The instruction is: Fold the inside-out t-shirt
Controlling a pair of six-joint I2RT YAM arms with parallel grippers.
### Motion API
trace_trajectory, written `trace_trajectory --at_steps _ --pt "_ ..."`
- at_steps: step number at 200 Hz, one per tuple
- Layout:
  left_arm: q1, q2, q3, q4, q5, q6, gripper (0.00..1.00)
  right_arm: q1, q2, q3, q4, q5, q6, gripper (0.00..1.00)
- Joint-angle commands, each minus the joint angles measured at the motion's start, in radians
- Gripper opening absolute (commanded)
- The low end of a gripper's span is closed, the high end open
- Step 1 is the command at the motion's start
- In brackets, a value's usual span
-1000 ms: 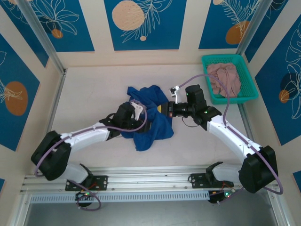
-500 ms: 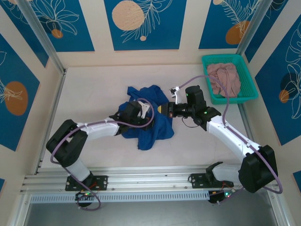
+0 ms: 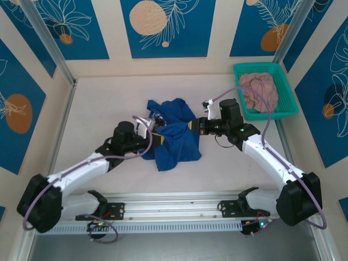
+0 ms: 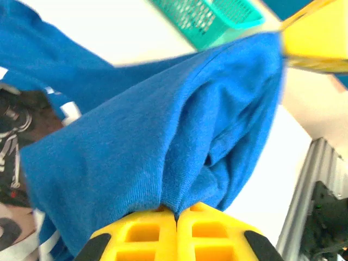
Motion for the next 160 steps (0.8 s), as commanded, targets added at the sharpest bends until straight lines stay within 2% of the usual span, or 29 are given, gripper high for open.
trace_trajectory --at_steps 1,26,45,66,93,130,160 --pt "0.016 -0.118 -0.019 -0.034 0.072 0.049 0.0 -0.004 -0.018 0.029 -0.041 0.017 -0.023 0.0" --pt "0.021 -0.261 -0.034 -0.107 0.077 0.101 0.0 0.015 0.0 0.042 -0.084 0.095 -0.019 0.0" --pt "0.02 -0.315 -0.063 -0.103 0.084 0.103 0.0 0.051 0.05 0.059 -0.121 0.156 -0.025 0.0" --pt "0.02 -0.305 -0.084 -0.095 0.092 0.097 0.0 0.1 0.123 0.105 -0.185 0.203 -0.063 0.08" --pt "0.02 -0.286 -0.087 -0.087 0.095 0.093 0.0 0.168 0.174 0.171 -0.298 0.333 -0.157 0.19" --pt "0.02 -0.28 -0.09 -0.091 0.088 0.101 0.0 0.251 0.095 0.157 -0.318 0.449 -0.269 0.3" --pt "0.02 -0.282 -0.089 -0.096 0.085 0.106 0.0 0.306 -0.035 0.053 -0.223 0.388 -0.335 0.31"
